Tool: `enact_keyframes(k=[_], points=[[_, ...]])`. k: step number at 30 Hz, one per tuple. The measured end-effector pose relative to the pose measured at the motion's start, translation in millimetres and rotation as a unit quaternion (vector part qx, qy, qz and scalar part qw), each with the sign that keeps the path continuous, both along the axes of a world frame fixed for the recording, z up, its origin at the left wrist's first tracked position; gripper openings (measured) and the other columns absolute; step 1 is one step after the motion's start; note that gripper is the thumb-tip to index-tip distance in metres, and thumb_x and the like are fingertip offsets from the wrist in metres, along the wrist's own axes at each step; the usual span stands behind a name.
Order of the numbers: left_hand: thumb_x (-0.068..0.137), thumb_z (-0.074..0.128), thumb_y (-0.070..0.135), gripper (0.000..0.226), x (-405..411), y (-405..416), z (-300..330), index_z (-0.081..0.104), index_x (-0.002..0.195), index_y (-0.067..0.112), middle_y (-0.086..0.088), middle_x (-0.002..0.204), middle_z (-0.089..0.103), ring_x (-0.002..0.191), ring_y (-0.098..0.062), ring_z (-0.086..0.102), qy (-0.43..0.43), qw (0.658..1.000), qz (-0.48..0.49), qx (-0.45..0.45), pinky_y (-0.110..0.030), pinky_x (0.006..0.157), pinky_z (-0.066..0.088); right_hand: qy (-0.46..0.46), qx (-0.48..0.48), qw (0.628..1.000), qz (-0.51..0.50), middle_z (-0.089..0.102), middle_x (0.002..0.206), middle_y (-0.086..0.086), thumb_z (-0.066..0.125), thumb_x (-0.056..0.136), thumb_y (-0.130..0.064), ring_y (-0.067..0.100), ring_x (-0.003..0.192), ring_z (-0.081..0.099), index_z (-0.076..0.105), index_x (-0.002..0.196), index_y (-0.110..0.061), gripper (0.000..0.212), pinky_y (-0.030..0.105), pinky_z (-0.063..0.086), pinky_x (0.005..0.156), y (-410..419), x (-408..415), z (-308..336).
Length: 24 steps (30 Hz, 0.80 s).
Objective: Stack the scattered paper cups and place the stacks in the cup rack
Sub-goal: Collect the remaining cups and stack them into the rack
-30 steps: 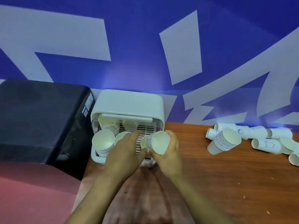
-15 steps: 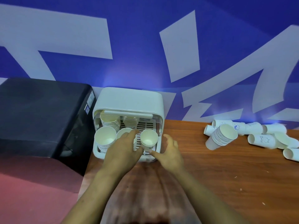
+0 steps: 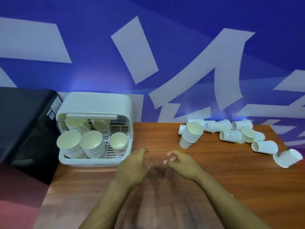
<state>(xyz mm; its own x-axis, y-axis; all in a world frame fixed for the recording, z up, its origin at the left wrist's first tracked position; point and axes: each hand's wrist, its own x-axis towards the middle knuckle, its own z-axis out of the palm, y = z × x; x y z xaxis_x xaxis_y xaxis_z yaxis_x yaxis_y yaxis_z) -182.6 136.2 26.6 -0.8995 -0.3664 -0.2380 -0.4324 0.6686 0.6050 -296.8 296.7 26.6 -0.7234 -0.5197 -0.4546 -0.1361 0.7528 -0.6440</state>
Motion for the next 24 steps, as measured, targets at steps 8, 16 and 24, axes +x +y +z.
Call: enact_keyframes(k=[8, 16, 24], points=[[0.089, 0.055, 0.042, 0.056, -49.7, 110.4, -4.2, 0.035, 0.139, 0.030, 0.003, 0.140, 0.046, 0.128, -0.016, 0.045, -0.065, 0.997, 0.006, -0.035, -0.031, 0.102, 0.039, 0.004, -0.005, 0.998, 0.055, 0.063, 0.102, 0.002, 0.064, 0.085, -0.034, 0.012, 0.085, 0.058, 0.057, 0.114, -0.021, 0.032, 0.020, 0.044, 0.072, 108.9, -66.5, 4.1], [0.087, 0.058, 0.032, 0.057, -104.2, 128.1, 8.8, 0.036, 0.139, 0.028, -0.002, 0.138, 0.046, 0.124, -0.022, 0.048, -0.068, 0.994, 0.029, -0.086, -0.034, 0.097, 0.043, 0.064, 0.009, 0.996, 0.068, 0.061, 0.103, -0.003, 0.063, 0.086, -0.036, 0.014, 0.091, 0.060, 0.056, 0.117, -0.025, 0.034, 0.025, 0.043, 0.075, 164.4, -138.3, 24.2], [0.088, 0.055, 0.023, 0.059, -156.9, 79.5, 3.7, 0.032, 0.143, 0.026, -0.006, 0.139, 0.042, 0.121, -0.028, 0.048, -0.109, 0.978, 0.010, -0.180, -0.038, 0.094, 0.045, 0.125, 0.025, 0.989, 0.071, 0.052, 0.124, -0.001, 0.063, 0.084, -0.035, 0.015, 0.110, 0.053, 0.050, 0.127, -0.026, 0.045, 0.032, 0.043, 0.094, 150.1, -194.2, 21.2]])
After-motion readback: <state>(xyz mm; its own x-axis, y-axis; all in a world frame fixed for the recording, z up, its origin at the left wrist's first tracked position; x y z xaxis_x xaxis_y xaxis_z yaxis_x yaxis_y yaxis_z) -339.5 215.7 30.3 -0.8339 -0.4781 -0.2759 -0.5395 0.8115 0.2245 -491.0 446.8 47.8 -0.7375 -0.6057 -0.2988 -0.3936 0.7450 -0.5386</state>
